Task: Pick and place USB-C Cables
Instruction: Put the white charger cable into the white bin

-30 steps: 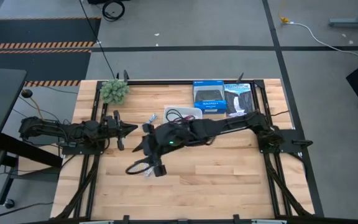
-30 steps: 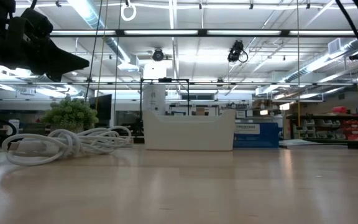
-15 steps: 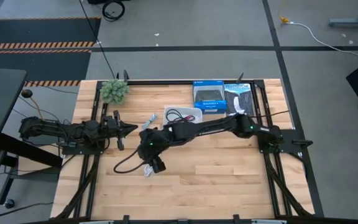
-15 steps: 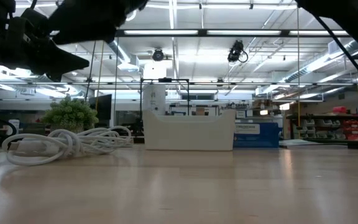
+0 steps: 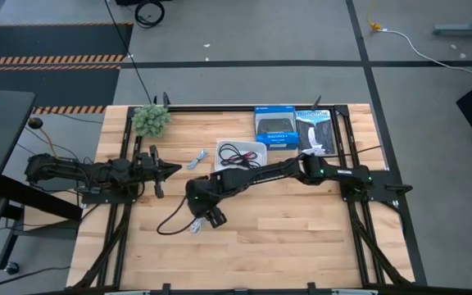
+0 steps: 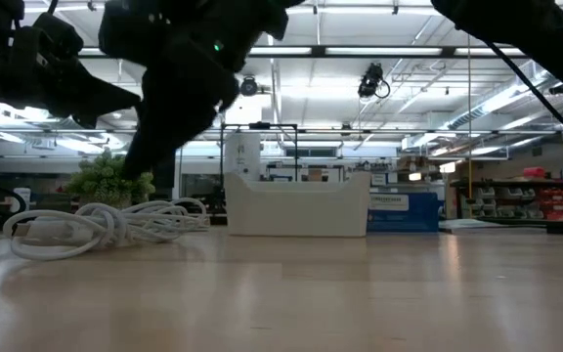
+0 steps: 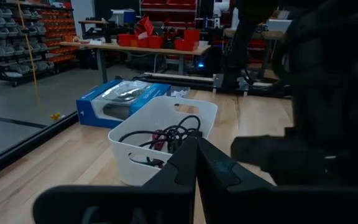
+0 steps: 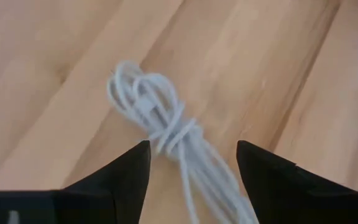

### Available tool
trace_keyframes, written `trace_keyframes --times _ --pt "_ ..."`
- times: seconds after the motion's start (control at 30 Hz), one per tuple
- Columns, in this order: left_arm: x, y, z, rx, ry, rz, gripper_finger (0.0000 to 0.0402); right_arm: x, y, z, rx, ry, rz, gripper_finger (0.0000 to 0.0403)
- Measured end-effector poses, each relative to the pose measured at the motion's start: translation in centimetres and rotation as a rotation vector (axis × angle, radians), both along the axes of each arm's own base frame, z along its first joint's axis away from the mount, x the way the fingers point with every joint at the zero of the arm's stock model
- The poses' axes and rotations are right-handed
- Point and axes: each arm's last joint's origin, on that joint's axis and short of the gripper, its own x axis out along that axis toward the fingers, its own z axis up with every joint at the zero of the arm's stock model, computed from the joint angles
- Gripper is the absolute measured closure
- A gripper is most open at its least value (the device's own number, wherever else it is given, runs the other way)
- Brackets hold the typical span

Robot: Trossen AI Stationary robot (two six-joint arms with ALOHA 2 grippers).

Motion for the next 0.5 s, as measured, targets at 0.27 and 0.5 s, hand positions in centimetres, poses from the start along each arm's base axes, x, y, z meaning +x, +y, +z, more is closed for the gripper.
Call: trace_keyframes --times 0.27,0.5 --pt "0.0 0.0 0.0 0.000 -0.002 0.000 0.0388 -0.2 -0.7 -1.9 -0.080 0.051 -0.017 0.0201" --pt "0.0 0.0 0.0 0.000 -0.002 -0.001 0.0388 -0.5 -1.2 -2.9 -0.116 0.093 -0.013 0.0251"
